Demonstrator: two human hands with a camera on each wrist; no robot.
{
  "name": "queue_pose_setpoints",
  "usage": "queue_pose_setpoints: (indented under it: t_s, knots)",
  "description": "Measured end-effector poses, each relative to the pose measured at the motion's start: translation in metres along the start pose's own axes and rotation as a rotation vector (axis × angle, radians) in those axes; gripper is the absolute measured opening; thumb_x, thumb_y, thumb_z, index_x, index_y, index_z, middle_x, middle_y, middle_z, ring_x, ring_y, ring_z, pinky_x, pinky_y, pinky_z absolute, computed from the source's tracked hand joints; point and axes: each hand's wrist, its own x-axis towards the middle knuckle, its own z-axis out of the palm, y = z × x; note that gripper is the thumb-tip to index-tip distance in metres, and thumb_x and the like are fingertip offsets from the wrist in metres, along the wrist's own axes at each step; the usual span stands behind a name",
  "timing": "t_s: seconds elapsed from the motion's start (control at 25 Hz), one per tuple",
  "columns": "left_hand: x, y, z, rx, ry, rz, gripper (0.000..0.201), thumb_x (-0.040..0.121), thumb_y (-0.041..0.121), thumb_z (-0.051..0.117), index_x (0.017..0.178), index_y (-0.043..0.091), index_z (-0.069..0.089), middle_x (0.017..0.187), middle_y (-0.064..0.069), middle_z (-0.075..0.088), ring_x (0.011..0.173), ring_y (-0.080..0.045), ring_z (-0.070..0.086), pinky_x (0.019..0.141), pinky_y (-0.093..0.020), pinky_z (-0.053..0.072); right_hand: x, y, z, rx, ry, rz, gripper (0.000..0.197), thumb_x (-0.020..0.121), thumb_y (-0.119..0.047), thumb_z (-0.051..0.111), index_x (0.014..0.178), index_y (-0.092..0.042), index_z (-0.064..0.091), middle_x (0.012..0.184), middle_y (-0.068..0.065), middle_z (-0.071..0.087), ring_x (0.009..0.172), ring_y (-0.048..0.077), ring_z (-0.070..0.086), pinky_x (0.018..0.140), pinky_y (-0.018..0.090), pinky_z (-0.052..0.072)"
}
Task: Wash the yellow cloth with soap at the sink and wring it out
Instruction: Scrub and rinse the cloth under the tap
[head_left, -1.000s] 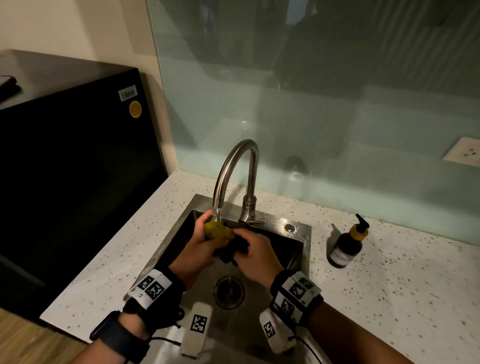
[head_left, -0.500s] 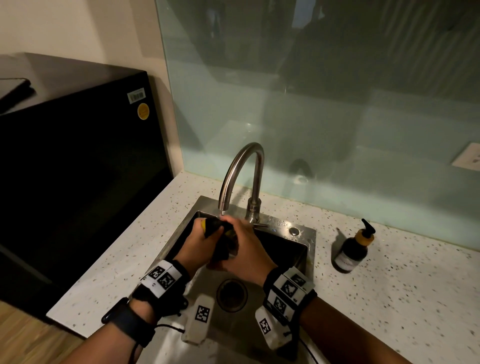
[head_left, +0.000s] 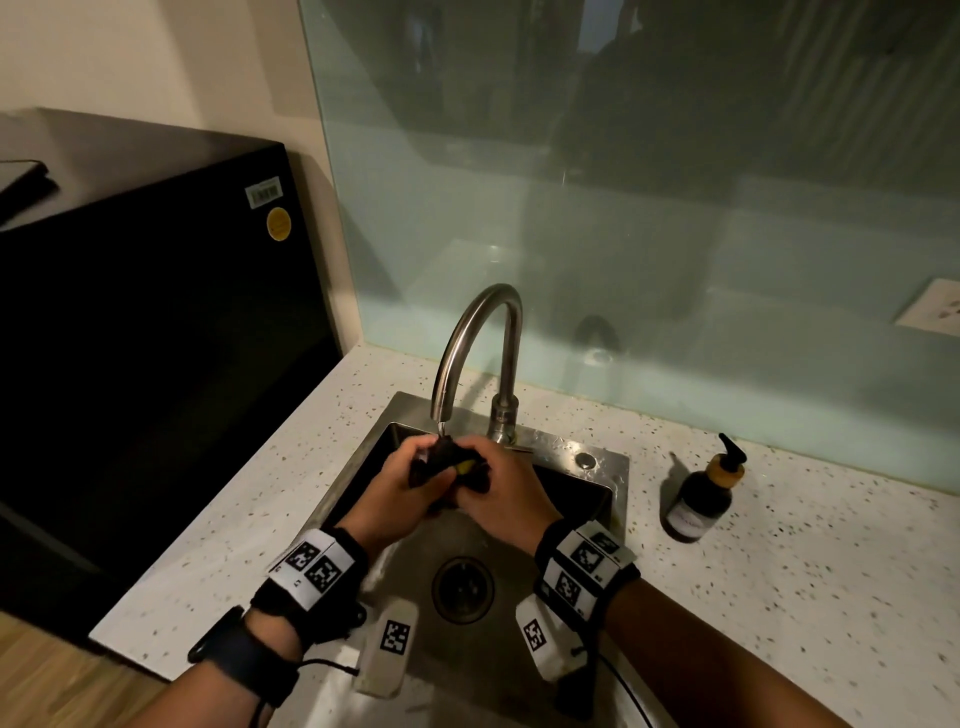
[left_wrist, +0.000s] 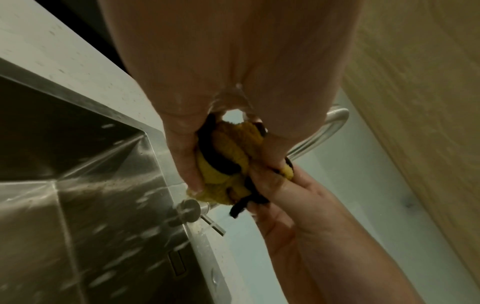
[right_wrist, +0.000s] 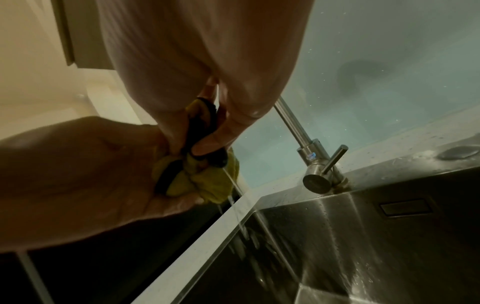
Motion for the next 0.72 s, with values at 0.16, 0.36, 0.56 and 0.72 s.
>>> queue_pose_setpoints:
  t_s: [0.16,0.36,0.56,0.72]
  knots:
    - [0.001,0.002,0.007,-0.015,0.070,-0.026,0.013,0.104,0.011,0.047,0.117,0.009,0.046,0.110,-0.020,0.065,0.097,-0.028,0.068,0.086,-0.048,0.060,-0.001,0.010,0.012,-0.053,-0.093,-0.066,0.095,0.069,-0.025,0.086,0.147,-0.029,0.031,0.139,0.000,0.040,0.125,0.006,0.044,0.103,0.016,0.039]
    - [0.000,0.004,0.001,-0.129,0.043,-0.049,0.033,0.101,0.002,0.052,0.130,0.011,0.041,0.113,-0.024,0.061,0.091,-0.028,0.067,0.077,-0.043,0.059,0.001,0.003,0.010,-0.025,0.010,-0.015,0.046,0.086,-0.007,0.067,0.127,-0.024,0.053,0.111,-0.007,0.063,0.092,-0.007,0.056,0.084,0.012,0.049]
    - [-0.005,-0.001,-0.013,0.214,-0.074,0.153,0.067,0.088,0.002,0.071,0.144,0.027,0.044,0.135,-0.003,0.045,0.124,-0.015,0.051,0.103,-0.033,0.053,0.012,-0.002,-0.001,0.061,0.099,0.072,0.027,0.093,-0.038,0.062,0.112,-0.018,0.062,0.092,-0.012,0.064,0.082,-0.007,0.059,0.067,0.009,0.047]
    - [-0.004,-0.001,-0.007,0.118,0.062,0.103,0.040,0.094,0.024,0.064,0.132,0.012,0.055,0.130,-0.019,0.058,0.117,-0.038,0.059,0.100,-0.055,0.051,0.013,-0.009,0.004,0.215,-0.085,0.200,0.034,0.095,-0.043,0.057,0.118,-0.018,0.056,0.106,0.000,0.064,0.095,0.012,0.063,0.084,0.029,0.055]
